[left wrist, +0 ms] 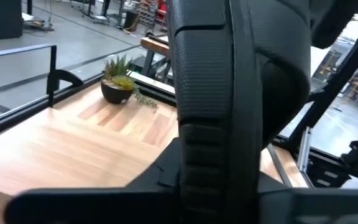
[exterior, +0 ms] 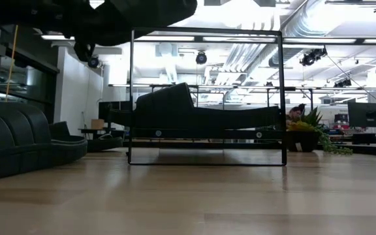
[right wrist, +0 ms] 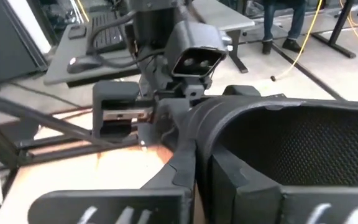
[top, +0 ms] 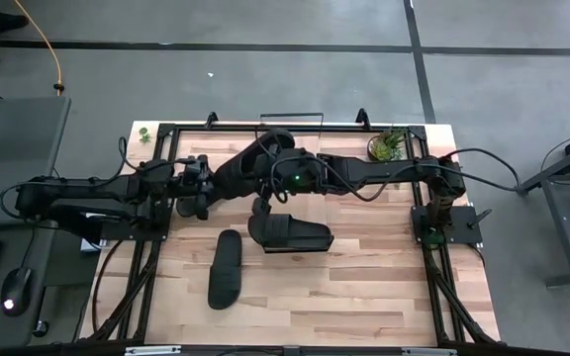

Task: Pick and place slides into the shelf
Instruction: Put the bottom right black slipper on the shelf

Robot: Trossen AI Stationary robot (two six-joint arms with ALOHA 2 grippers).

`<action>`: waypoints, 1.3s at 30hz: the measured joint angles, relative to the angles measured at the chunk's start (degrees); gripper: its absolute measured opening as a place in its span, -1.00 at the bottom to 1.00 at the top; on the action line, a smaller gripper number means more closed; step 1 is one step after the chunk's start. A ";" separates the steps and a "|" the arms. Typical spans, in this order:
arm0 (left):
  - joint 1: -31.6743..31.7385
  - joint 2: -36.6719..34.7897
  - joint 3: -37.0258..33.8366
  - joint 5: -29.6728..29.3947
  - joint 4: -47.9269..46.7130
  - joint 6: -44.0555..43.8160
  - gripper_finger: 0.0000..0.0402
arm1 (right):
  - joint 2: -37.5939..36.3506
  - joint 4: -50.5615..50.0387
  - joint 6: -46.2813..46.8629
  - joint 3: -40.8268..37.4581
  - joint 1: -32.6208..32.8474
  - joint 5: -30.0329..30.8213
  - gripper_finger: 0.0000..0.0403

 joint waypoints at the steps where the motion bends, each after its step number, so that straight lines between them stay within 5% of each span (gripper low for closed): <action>1: 0.00 0.00 0.00 0.00 -0.11 0.26 -0.86 | 0.00 -0.17 -1.09 0.02 0.03 -0.13 -0.92; 16: -0.13 -0.18 0.04 0.95 -3.95 -1.97 -0.85 | -0.64 -4.79 -15.76 0.13 2.15 -2.03 -0.45; 23: 0.11 -0.09 0.04 2.66 -5.63 -5.56 -0.85 | -4.68 -11.01 -27.25 0.24 5.42 10.36 -0.28; 28: 4.02 0.51 0.04 9.04 -6.12 -9.39 -0.84 | -7.29 -18.91 -26.08 0.24 8.03 21.60 -0.27; 39: 19.71 6.08 0.04 26.23 -4.15 -14.12 -0.85 | -8.26 -32.84 -24.62 0.24 11.67 24.18 -0.27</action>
